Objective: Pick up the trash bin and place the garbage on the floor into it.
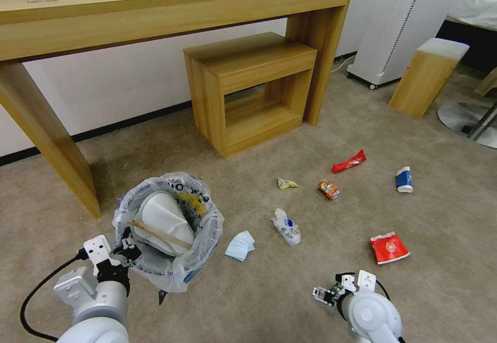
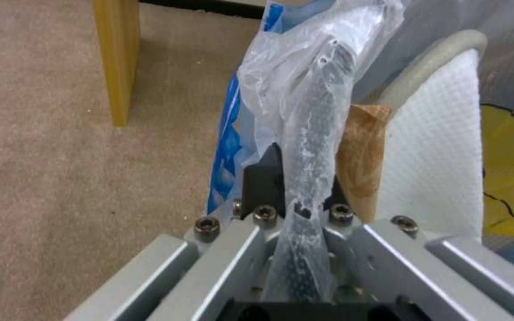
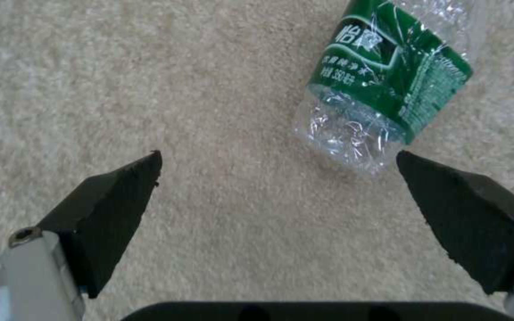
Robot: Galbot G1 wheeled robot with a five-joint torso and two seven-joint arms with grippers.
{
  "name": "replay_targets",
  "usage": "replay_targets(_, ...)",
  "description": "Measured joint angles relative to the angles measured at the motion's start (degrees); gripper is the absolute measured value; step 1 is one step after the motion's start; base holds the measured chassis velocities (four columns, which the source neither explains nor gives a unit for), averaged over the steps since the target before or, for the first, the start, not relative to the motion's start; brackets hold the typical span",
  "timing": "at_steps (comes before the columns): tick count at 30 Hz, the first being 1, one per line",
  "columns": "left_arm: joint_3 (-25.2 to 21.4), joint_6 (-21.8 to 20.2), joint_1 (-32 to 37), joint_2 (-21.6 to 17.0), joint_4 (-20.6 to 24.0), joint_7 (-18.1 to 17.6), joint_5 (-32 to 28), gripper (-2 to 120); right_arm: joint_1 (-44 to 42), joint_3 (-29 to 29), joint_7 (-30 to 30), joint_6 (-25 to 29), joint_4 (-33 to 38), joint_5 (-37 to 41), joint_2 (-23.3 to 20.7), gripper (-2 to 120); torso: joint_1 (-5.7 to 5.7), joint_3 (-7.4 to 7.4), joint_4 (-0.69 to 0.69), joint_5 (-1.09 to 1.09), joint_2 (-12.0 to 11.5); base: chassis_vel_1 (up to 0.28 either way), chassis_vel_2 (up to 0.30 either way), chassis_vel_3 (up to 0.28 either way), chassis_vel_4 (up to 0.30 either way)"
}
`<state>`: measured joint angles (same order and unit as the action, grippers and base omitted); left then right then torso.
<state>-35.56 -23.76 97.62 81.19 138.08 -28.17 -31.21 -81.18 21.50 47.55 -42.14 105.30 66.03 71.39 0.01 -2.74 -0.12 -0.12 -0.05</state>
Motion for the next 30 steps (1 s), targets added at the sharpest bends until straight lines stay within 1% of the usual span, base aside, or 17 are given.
replay_targets(9,0.2,0.3,0.15,0.37,0.0,0.08,0.07,0,1.85,0.29,-2.0,2.35,-4.36,-2.98,1.47,100,0.0,0.0,0.0,0.0,0.0,0.0,0.0,0.0,0.0)
replay_targets(12,0.22,0.42,0.23,0.43,-0.02,0.14,0.1,0,2.29,0.65,-3.54,3.35,-5.58,-4.36,1.79,100,0.0,0.0,0.0,0.0,0.0,0.0,0.0,0.0,0.0)
replay_targets(23,0.96,0.43,0.13,1.11,-0.16,0.16,0.65,0,3.58,1.19,-4.69,4.54,-8.0,-5.39,1.89,100,0.0,0.0,0.0,0.0,0.0,0.0,0.0,0.0,0.0)
replay_targets(30,0.66,0.42,0.45,1.24,0.07,0.12,0.68,0,4.43,1.02,-4.77,4.66,-9.36,-5.55,1.65,100,0.0,0.0,0.0,0.0,0.0,0.0,0.0,0.0,0.0)
